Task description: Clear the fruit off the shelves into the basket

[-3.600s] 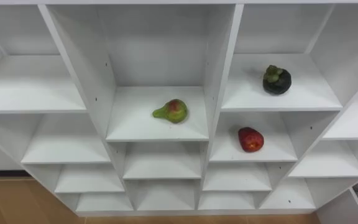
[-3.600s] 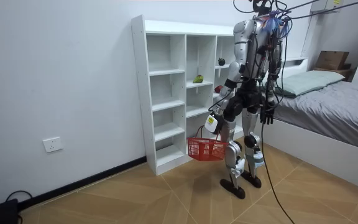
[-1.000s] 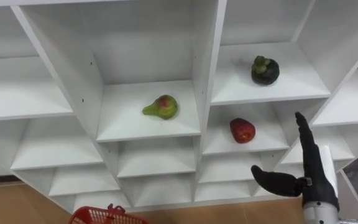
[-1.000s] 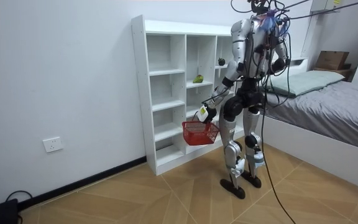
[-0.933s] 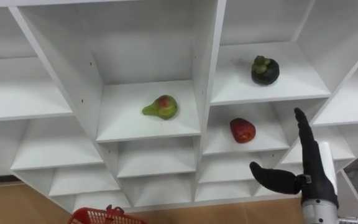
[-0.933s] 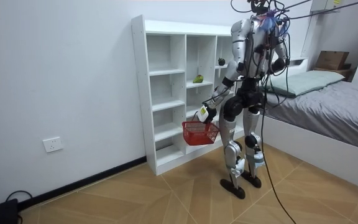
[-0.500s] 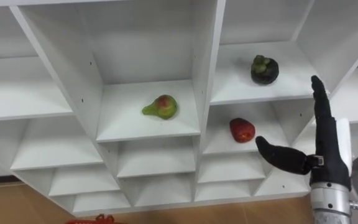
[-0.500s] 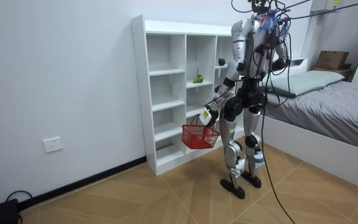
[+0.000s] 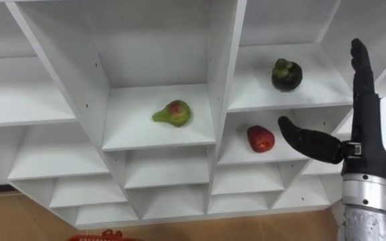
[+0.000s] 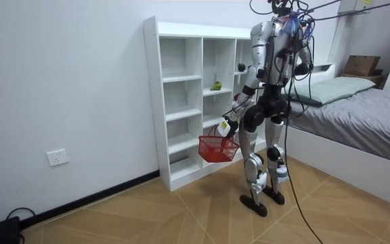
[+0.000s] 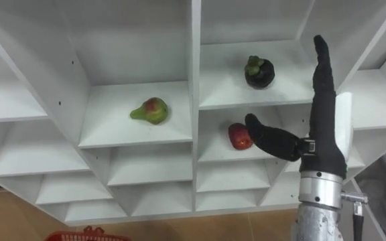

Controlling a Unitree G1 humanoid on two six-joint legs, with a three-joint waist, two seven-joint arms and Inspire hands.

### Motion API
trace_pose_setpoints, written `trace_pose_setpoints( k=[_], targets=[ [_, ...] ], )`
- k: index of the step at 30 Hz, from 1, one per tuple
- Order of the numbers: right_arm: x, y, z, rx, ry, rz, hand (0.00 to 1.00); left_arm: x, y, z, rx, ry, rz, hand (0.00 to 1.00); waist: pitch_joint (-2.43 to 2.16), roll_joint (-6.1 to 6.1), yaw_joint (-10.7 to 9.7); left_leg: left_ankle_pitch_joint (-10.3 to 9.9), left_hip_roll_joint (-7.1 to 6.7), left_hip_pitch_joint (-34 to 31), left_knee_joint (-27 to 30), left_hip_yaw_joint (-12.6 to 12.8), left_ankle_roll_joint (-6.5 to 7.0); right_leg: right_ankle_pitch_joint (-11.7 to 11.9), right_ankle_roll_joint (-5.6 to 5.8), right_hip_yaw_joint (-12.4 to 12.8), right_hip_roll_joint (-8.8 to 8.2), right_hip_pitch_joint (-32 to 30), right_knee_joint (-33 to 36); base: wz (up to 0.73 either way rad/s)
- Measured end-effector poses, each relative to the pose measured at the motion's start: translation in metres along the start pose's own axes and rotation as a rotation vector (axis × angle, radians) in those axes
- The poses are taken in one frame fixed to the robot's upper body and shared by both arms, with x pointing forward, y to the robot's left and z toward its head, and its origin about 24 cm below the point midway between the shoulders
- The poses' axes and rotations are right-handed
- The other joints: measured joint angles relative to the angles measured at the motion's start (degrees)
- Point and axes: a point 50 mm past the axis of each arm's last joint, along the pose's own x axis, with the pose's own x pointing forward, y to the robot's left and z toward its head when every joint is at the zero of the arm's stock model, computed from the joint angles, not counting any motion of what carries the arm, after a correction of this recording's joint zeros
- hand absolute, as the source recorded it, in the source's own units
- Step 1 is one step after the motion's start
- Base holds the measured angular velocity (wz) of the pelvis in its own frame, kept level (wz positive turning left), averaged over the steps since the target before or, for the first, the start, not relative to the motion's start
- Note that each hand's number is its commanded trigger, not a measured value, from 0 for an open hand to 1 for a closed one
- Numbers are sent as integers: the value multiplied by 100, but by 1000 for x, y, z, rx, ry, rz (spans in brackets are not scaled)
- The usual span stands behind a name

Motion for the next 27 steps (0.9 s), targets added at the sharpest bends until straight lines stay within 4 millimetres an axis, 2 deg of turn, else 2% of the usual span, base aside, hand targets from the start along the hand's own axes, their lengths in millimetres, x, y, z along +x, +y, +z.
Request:
trace_pose_setpoints(
  k=[10,19,22,27],
  targets=[
    [20,2,10,78,-53,41,0,1,2,2,5,5,-14,100,-23,-76,-17,3,-4,-25,28,-109,-2,5,-1,-114,-13,58,-1,5],
    [47,-10,-3,121,-5,-10,0,1,8,-1,12,36,-19,100,-12,-130,14,5,-4,-53,62,-211,-1,9,3,-204,-29,87,-83,5],
    [47,-9,-11,126,49,-5,0,1,8,4,18,23,-18,100,9,-164,16,5,-6,-88,91,-259,-1,9,3,-230,-31,75,-85,9],
    [46,-9,-15,148,80,-5,0,2,9,6,29,17,-3,100,12,-170,15,6,-12,-175,117,-312,-2,10,3,-297,-38,66,-85,3]
  ],
)
